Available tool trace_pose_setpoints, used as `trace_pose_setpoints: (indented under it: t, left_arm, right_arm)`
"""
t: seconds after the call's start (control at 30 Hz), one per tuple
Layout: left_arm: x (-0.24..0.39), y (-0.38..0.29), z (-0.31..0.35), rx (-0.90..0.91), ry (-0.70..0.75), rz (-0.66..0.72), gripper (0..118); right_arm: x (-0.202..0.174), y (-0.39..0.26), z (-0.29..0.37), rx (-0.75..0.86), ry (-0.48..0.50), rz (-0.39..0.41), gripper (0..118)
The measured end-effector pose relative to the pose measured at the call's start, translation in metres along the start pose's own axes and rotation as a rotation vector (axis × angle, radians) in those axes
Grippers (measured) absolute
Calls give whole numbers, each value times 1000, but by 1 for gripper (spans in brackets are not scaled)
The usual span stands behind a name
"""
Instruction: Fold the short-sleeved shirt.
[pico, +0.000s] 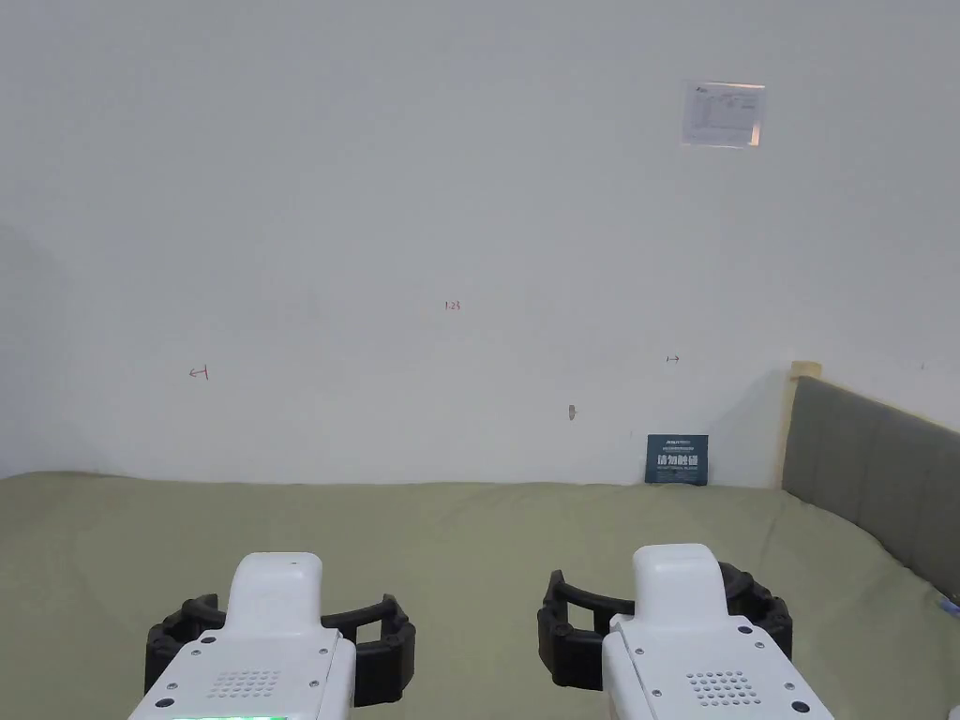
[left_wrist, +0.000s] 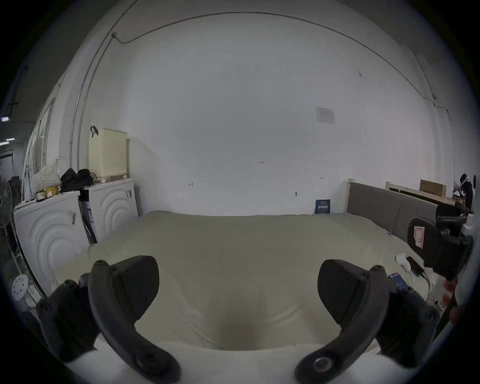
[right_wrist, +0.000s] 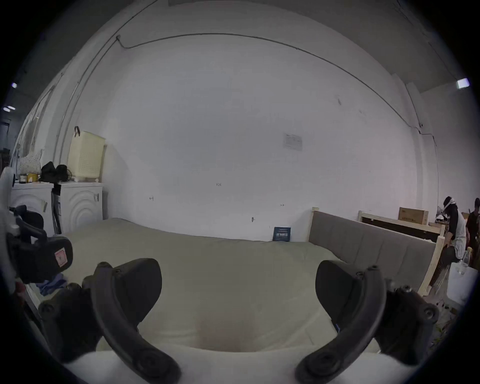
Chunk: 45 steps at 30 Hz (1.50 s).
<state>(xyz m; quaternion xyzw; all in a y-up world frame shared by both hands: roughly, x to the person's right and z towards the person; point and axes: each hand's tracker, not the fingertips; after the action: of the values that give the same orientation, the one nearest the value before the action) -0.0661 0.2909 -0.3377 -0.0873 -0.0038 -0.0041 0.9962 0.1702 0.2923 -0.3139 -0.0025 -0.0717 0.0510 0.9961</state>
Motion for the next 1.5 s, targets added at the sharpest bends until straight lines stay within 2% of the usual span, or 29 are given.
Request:
trace_pose_setpoints:
  t: [0.13,0.3,0.4,0.63,0.77,0.87,1.03,1.17,1.23,1.33,1.5]
  left_arm:
    - [0,2,-2,-21,3,2,118]
    - [1,7,-5,-18,-7,12,118]
    - [1,12,-5,-9,-11,26,118]
    - [0,9,-10,-31,-1,17,118]
    - [-6,7,-10,-46,4,36,118]
    - [-11,8,-8,-45,8,52,118]
    - [-11,11,-8,-41,6,41,118]
    - [-11,15,-9,-35,-11,35,118]
    - [-10,16,-10,-32,-12,36,118]
    - [-9,16,-16,-50,-7,39,118]
    - [-8,15,-18,-63,-18,33,118]
  right_arm:
    - [6,7,-2,-27,17,-72,117]
    - [13,14,-3,-33,38,-98,117]
    - [16,14,-1,11,82,-129,117]
    - [23,5,-10,-97,165,-207,117]
    - [25,-1,-12,-72,135,-203,117]
    - [21,2,-12,-75,70,-187,117]
    - [24,5,-18,-89,100,-218,117]
    - [23,6,-21,-143,94,-126,117]
    - [24,6,-17,-117,96,-124,117]
    - [28,12,-14,-104,149,-131,117]
    - [31,13,-17,-91,142,-115,117]
